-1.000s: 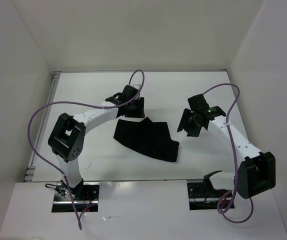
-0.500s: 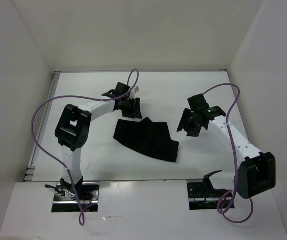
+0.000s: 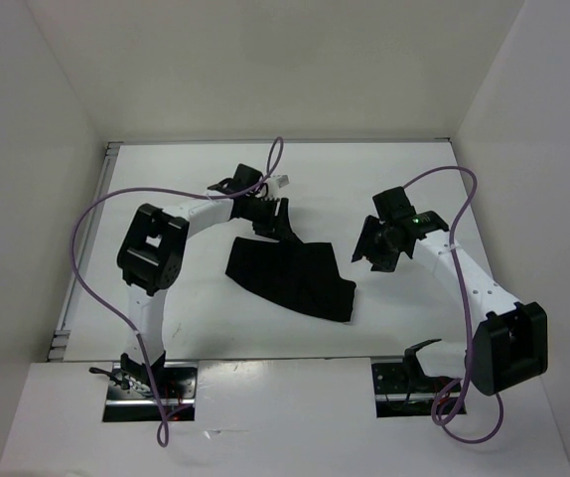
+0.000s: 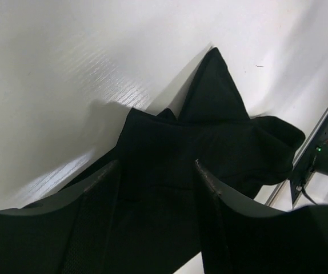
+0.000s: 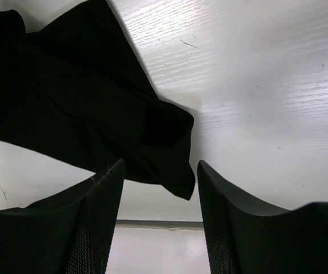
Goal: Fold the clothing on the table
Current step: Flatten the skirt out
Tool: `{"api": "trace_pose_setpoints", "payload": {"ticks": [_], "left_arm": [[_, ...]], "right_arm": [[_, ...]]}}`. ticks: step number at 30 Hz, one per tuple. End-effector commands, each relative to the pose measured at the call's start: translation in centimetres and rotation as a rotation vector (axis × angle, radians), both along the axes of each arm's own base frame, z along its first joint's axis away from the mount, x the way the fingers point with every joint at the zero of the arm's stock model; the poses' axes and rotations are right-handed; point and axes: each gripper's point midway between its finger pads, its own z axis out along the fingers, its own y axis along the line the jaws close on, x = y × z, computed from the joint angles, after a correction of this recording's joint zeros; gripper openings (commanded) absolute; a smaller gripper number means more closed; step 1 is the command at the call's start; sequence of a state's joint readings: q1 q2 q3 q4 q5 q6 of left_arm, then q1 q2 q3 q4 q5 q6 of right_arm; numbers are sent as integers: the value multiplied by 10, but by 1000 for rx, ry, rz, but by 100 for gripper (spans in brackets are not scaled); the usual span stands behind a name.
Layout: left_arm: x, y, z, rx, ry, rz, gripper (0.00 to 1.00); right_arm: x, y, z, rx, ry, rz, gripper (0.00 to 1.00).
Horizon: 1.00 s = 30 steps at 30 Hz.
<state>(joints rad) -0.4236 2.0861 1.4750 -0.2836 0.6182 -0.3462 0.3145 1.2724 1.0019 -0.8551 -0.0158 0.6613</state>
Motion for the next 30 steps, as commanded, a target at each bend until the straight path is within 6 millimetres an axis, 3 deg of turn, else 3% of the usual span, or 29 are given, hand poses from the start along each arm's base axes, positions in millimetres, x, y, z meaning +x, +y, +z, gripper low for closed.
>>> {"api": "trace_pose_setpoints", "payload": {"ticks": [1,2,3,9,14,15,17,21,22,24,25,28,30], "left_arm": [[7,-9,6,-49,-45,-57,58],[6,-10,7,-55,-42,-62,48],[6,-10,7,-55,-42,-62,43],[8,-10,-6,-51,-32,-62,46],[9,-11,-5,-57,-34,-55,17],[11,-12,-3,-62,-36,-50,5],[12,-14,1,-73,-43,-55,0],[14,-16,39,-109,-92,-39,0],[18,-13,62,-104,-141,-10,0],[16,-8,84,-98,-170,14,0],[14,-5,109,-105,-218,27,0],[8,8,140,-88,-278,77,0],[3,14,146,-79,-272,114,0]], "right_arm": [[-1,1,-1,-6,3,-1,59],[-1,1,-3,-9,12,-1,59],[-1,1,-3,-9,12,-1,59],[-1,1,-3,-9,12,-1,59],[-3,0,-1,-9,12,-1,59],[-4,1,1,2,6,3,59],[-6,2,4,14,7,-2,59],[-10,5,10,39,-1,8,59],[-11,8,13,57,-5,7,59],[-13,10,16,74,-11,14,59],[-13,13,14,91,-5,11,59],[-13,18,9,118,-3,14,59],[-12,21,4,131,5,21,59]]}}
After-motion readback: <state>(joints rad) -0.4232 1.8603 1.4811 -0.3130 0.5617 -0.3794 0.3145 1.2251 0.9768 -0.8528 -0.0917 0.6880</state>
